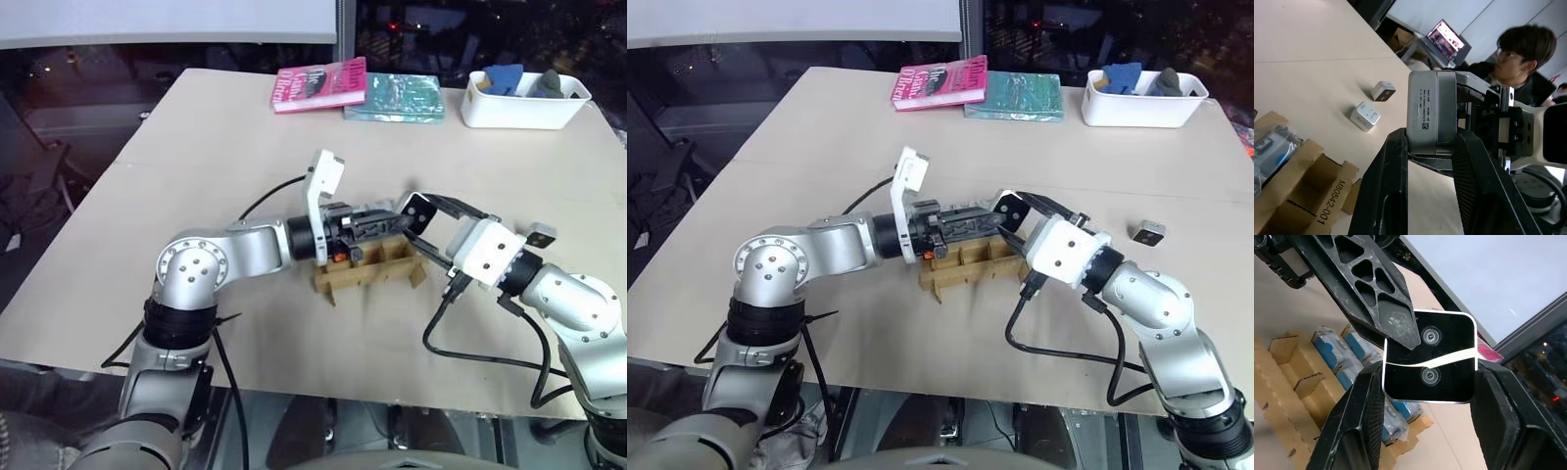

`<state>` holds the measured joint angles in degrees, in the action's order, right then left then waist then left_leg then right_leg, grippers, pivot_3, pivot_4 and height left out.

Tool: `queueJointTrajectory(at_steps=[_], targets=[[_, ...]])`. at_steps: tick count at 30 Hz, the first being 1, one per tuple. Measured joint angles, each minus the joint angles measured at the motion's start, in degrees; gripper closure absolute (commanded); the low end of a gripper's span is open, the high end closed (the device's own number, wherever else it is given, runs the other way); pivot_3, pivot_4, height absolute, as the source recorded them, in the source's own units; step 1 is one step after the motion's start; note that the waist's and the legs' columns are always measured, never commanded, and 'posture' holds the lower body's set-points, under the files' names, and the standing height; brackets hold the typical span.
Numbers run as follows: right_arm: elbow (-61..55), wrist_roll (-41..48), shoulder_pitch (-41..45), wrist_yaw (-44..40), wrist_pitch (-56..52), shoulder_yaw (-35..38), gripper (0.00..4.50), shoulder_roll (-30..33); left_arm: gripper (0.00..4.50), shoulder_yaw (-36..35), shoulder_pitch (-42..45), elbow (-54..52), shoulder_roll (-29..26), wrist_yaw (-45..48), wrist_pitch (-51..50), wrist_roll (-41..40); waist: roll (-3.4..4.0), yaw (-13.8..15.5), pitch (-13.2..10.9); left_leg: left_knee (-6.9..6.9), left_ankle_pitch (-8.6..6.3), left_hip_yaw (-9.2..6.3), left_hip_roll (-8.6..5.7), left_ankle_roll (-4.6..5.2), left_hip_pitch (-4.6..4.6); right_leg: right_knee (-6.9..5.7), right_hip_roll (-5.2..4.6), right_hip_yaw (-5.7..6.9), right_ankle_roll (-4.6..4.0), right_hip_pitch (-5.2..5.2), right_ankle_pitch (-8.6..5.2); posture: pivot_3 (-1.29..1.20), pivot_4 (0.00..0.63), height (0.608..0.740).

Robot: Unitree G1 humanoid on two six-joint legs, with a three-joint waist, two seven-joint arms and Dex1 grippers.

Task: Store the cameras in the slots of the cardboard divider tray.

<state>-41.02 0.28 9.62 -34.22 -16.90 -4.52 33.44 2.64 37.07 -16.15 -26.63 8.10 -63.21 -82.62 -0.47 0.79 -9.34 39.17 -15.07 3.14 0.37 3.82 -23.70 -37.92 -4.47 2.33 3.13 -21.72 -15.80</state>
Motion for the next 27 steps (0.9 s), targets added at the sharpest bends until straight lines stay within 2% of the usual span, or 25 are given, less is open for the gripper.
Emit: queueJointTrajectory(at_steps=[2, 3, 4, 6, 7, 11, 13, 15, 19, 20, 23, 27], targets=[[-0.3, 0.83, 0.0, -0.2, -1.15, 0.07, 2.57, -0.09, 3.85, 0.0, 0.0, 0.11, 0.01, 0.5, -0.13, 0.45, 0.0, 0.0, 0.0, 0.0, 0.0, -0.01, 0.0, 0.0, 0.0, 0.0, 0.0, 0.01, 0.0, 0.0, 0.0, 0.0, 0.15, 0.74], [-0.47, 1.84, -0.03, -0.41, -1.96, 0.29, 1.54, -0.2, 3.85, 0.0, 0.0, 0.26, 0.01, 0.76, -0.17, 0.76, 0.0, 0.01, 0.0, 0.0, 0.0, -0.01, 0.0, 0.0, 0.0, 0.0, 0.0, 0.0, 0.0, 0.0, 0.0, 0.0, 0.15, 0.74], [-0.76, 2.72, -0.03, -0.56, -2.37, 0.6, 1.21, -0.35, 3.85, -0.07, 0.0, 0.65, -0.03, 1.0, -0.18, 1.1, 0.0, 0.02, 0.0, 0.0, 0.0, -0.01, 0.0, 0.0, 0.0, 0.0, 0.0, 0.0, 0.0, 0.0, 0.0, 0.0, 0.15, 0.74], [-1.23, 4.6, -0.22, -0.96, -3.12, 0.6, 0.26, -0.62, 3.85, -0.2, 0.19, 1.19, -0.08, 2.29, -0.17, 2.13, 0.0, 0.04, 0.0, 0.0, 0.0, -0.01, 0.0, 0.0, 0.0, 0.0, 0.0, 0.01, 0.0, 0.0, 0.0, 0.0, 0.15, 0.74], [-1.28, 4.92, -0.51, -1.1, -3.35, 0.64, 0.05, -0.53, 3.85, -0.23, 0.55, 1.35, -0.3, 3.15, -0.17, 2.84, 0.0, 0.05, 0.0, 0.0, 0.0, -0.01, 0.0, 0.0, -0.01, 0.01, -0.01, 0.02, 0.0, 0.0, 0.0, 0.0, 0.15, 0.74], [-2.71, 9.51, -5.6, -1.2, -8.32, 5.08, 0.05, -0.25, 3.85, -0.13, 3.28, 4.27, -3.19, 9.19, -0.07, 8.33, 0.0, 0.12, 0.0, -0.01, 0.0, -0.01, -0.02, 0.0, -0.02, 0.01, 0.0, 0.08, 0.0, 0.0, 0.0, 0.0, 0.15, 0.74], [-3.49, 16.27, -9.41, -1.07, -11.56, 11.2, 0.05, -2.68, 3.85, 1.36, 5.15, 6.69, -5.47, 13.85, 0.34, 13.4, -0.01, 0.12, 0.0, -0.02, 0.0, 0.0, -0.02, 0.0, -0.02, 0.01, 0.04, 0.13, 0.0, 0.0, 0.0, 0.0, 0.15, 0.74], [-3.62, 27.35, -15.25, -3.48, -11.29, 20.13, 0.05, -4.67, 3.85, 5.9, 7.93, 8.89, -8.3, 20.79, 2.43, 21.19, 0.01, 0.32, -0.01, -0.05, -0.01, 0.02, -0.05, 0.02, -0.03, 0.05, 0.04, 0.2, 0.0, 0.01, 0.0, 0.0, 0.15, 0.74], [-7.17, 40.85, -22.36, -6.99, -9.44, 30.57, 0.05, -3.9, 3.85, 14.52, 13.7, 13.59, -9.05, 33.67, 6.41, 32.94, 0.03, 0.02, -0.02, -0.08, -0.02, 0.1, -0.03, 0.04, 0.0, 0.04, 0.04, 0.1, 0.01, -0.01, 0.0, 0.0, 0.15, 0.74], [-7.32, 41.01, -22.55, -7.04, -9.44, 30.69, 0.05, -3.85, 3.85, 14.69, 13.77, 13.66, -9.06, 33.87, 6.44, 33.1, 0.03, -0.02, -0.02, -0.09, -0.02, 0.08, -0.01, 0.04, 0.0, 0.04, 0.05, 0.07, 0.0, -0.01, 0.0, 0.0, 0.15, 0.74], [-9.95, 44.81, -31.01, -10.89, -7.68, 33.79, 0.05, -1.97, 3.85, 20.06, 17.24, 17.94, -8.9, 41.82, 8.55, 40.35, 0.03, 0.04, -0.03, -0.13, -0.02, 0.07, 0.06, 0.04, -0.01, 0.05, 0.17, -0.07, -0.01, -0.04, -0.02, 0.0, 0.15, 0.74], [-9.97, 44.58, -33.19, -11.32, -5.54, 35.15, 0.05, -2.02, 3.85, 23.23, 18.7, 20.95, -7.5, 45.71, 9.72, 45.15, 0.03, -0.04, -0.02, -0.06, -0.06, 0.22, 0.08, 0.13, 0.0, 0.03, 0.17, -0.22, 0.0, -0.08, -0.01, 0.0, 0.15, 0.74]])
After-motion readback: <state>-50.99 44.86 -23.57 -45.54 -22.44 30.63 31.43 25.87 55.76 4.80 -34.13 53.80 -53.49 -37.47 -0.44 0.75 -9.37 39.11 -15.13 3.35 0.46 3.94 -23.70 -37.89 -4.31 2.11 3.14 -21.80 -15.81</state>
